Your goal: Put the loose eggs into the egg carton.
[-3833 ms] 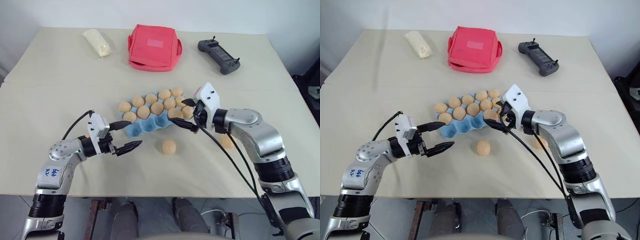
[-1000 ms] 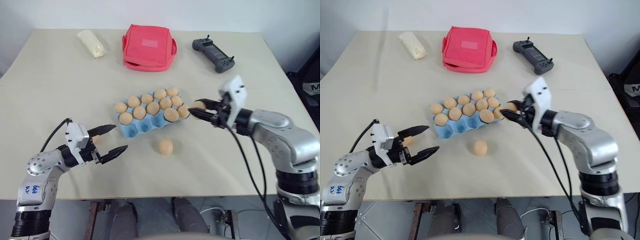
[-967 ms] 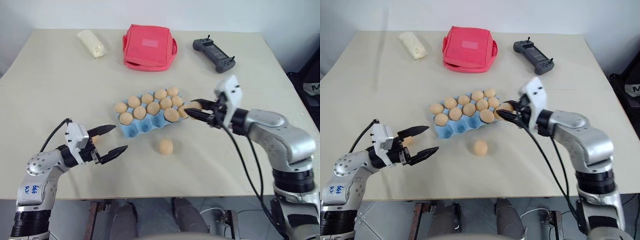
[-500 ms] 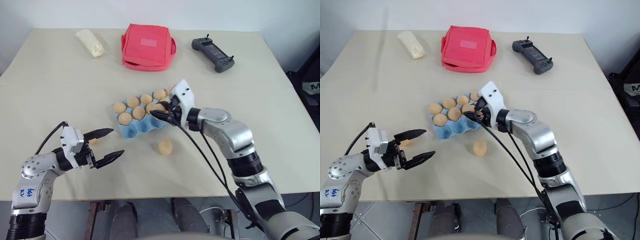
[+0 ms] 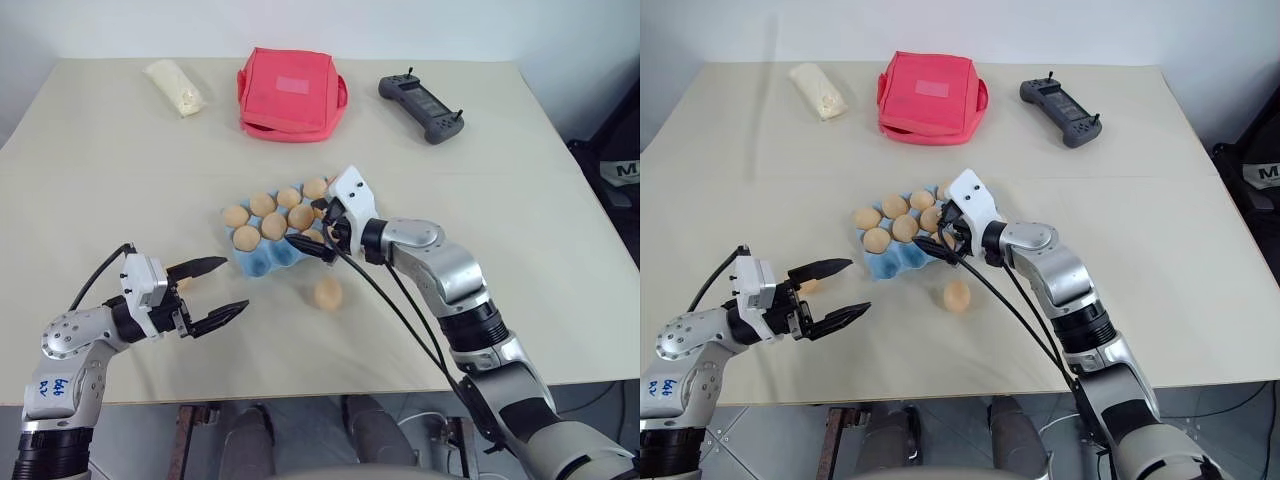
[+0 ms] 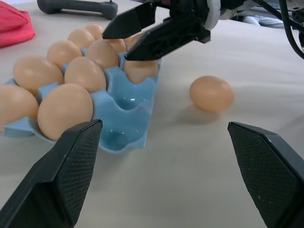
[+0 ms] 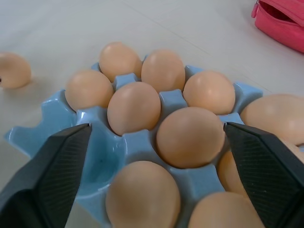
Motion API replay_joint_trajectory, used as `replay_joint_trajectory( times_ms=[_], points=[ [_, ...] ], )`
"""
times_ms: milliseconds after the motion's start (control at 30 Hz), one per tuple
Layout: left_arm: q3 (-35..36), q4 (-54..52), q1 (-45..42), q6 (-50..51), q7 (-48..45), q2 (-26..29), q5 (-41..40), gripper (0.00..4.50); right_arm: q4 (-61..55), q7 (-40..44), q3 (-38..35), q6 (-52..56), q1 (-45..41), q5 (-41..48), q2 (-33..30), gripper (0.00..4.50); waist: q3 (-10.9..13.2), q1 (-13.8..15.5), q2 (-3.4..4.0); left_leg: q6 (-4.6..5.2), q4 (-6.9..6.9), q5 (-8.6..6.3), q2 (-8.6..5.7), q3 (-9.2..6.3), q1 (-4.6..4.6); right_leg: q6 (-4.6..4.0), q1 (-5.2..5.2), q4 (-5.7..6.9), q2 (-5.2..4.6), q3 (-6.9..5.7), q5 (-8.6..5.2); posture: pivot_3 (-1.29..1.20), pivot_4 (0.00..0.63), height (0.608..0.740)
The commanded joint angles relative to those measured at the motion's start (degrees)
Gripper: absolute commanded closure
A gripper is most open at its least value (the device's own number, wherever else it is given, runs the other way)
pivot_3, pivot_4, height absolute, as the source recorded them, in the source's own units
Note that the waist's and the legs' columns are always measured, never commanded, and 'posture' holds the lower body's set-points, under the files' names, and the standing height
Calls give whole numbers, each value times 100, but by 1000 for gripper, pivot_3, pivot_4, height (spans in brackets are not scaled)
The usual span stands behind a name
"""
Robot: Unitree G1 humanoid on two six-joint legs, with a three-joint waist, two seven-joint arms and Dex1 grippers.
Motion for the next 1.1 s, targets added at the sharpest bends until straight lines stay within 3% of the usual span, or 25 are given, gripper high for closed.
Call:
replay_joint_trajectory(
  times_ms=[33, 333, 667, 867, 1100],
  points=[
    [41, -174, -44, -27, 3, 4, -137, 0, -809, 153, -446, 336, -142, 296, -306, 33, 0, -3, 0, 0, -1, 0, 0, 0, 0, 0, -1, 0, 0, 0, 0, 0, 150, 740],
    [15, 94, -178, -37, -43, -4, -104, 0, -2754, 1374, -1629, 1703, 1030, 1875, -2375, 33, -1, 75, -2, -1, -20, -2, 0, 0, -4, -1, -6, -18, 0, 0, -4, 0, 150, 740],
    [85, 452, -324, -135, 23, 45, 16, 0, -3041, 2472, -2285, 1207, 2815, 2167, -3979, 33, -1, 123, -2, 1, -10, 0, -2, 1, 0, 1, -3, -14, -1, 5, -4, 0, 150, 740],
    [59, 480, -388, -125, 22, 63, -4, 0, -3030, 2565, -2137, 956, 2955, 2078, -4176, 33, -1, 142, -2, 1, 4, 0, -1, 1, 1, 2, 3, -12, 0, 5, -2, 0, 150, 740],
    [122, 258, -179, -149, -1, 67, -71, 0, -2884, 2360, -1261, 633, 2186, 1834, -3582, 33, -1, 132, -2, 1, 7, 0, 0, 0, 2, 0, 6, -11, -1, 5, -2, 0, 150, 740]
  ],
)
